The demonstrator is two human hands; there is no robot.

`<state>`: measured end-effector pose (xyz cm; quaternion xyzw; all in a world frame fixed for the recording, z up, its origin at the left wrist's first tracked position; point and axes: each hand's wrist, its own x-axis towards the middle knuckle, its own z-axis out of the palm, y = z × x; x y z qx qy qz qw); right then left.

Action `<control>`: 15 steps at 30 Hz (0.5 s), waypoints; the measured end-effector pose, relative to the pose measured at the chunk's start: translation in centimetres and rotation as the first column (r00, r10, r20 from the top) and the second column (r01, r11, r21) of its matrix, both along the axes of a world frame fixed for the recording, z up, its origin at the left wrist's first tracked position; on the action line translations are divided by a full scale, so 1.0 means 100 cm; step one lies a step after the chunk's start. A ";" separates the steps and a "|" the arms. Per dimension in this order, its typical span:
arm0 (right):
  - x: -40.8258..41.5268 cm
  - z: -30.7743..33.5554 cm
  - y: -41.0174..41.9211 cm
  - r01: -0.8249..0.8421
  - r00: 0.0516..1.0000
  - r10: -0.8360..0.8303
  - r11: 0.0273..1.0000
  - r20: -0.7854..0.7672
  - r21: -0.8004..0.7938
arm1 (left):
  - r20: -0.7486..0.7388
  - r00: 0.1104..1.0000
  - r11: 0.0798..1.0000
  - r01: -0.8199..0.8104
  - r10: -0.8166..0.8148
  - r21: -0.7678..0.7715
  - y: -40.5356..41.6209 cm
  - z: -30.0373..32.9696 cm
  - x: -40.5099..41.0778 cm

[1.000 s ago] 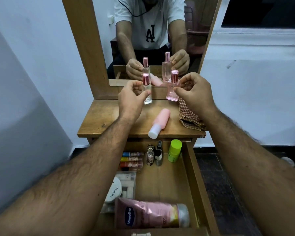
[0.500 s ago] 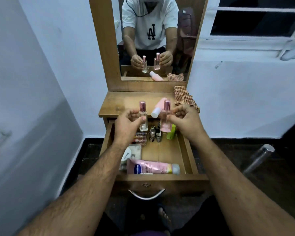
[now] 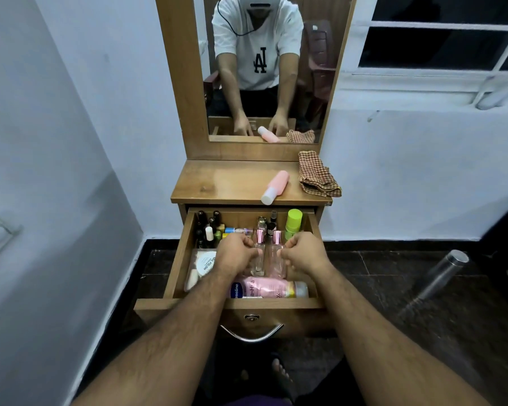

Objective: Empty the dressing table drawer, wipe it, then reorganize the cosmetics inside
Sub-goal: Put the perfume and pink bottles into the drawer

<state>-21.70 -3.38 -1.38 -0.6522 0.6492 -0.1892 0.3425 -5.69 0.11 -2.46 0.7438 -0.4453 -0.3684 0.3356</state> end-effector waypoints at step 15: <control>0.009 -0.029 -0.016 0.084 0.994 -0.099 0.952 0.037 0.295 | 0.127 0.989 0.983 0.052 -0.075 0.177 -0.012 -0.011 -0.010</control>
